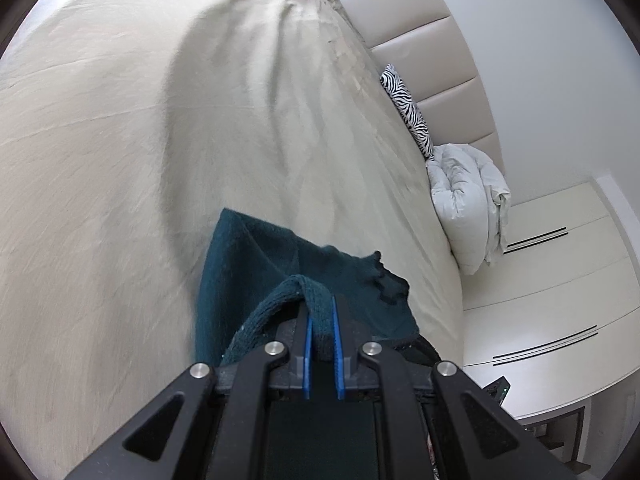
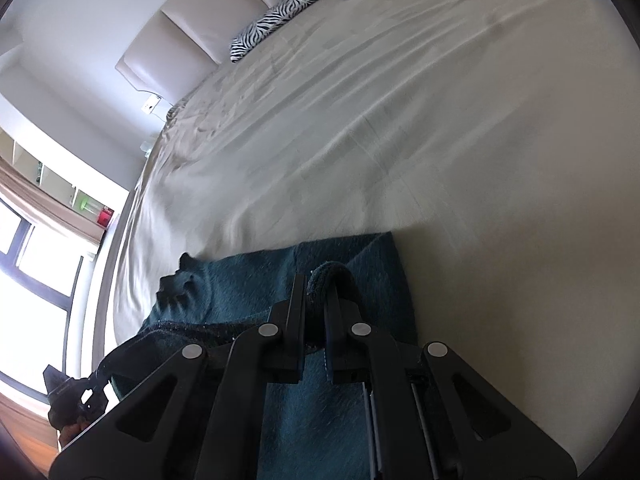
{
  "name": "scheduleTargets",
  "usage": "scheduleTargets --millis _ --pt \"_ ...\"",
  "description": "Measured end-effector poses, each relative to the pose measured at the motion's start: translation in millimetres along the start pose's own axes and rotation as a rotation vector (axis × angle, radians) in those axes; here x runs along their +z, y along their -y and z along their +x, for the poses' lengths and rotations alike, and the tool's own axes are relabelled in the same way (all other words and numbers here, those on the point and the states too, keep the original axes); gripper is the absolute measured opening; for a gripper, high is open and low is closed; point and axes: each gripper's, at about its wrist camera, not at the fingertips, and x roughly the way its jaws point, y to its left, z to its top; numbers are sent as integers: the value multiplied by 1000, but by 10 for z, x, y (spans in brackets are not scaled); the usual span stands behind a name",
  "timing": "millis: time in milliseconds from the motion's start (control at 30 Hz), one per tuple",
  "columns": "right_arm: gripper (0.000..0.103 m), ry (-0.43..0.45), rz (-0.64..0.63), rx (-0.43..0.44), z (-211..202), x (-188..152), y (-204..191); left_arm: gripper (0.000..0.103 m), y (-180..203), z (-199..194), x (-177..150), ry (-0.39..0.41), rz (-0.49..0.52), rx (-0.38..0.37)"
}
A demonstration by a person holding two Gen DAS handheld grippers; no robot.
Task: Fold small clothes
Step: 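Lift the hem with both grippers and fold it toward the collar, then open both grippers and release the folded hem onto the sweater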
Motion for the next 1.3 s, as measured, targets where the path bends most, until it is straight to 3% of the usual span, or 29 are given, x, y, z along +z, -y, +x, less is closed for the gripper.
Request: scheduleTargets --millis 267,367,433,600,667,700,733,800,967,1100,1300 --pt "7 -45 48 -14 357 74 96 12 -94 227 61 -15 17 66" --pt "8 -55 100 14 432 73 203 29 -112 265 62 -19 14 54" --pt "9 -52 116 37 426 50 247 53 -106 243 61 -15 9 42" --pt "14 -39 108 42 334 31 268 68 -26 50 17 40 20 16" --pt "21 -37 112 35 292 36 269 69 8 -31 -19 47 35 17" --pt "29 -27 117 27 257 42 268 69 21 -57 -35 48 45 22" --pt "47 -15 130 24 218 48 276 69 36 -88 -60 49 56 26" --pt "63 10 162 28 134 47 319 69 29 -186 -113 60 71 29" --pt "63 34 121 18 -133 -20 353 69 -13 -369 -340 78 127 62" --pt "61 1 -5 -1 -326 -232 238 68 -20 -460 -537 78 188 98" --pt "49 -37 -210 -46 -533 -662 36 64 -6 -561 -841 88 253 142"
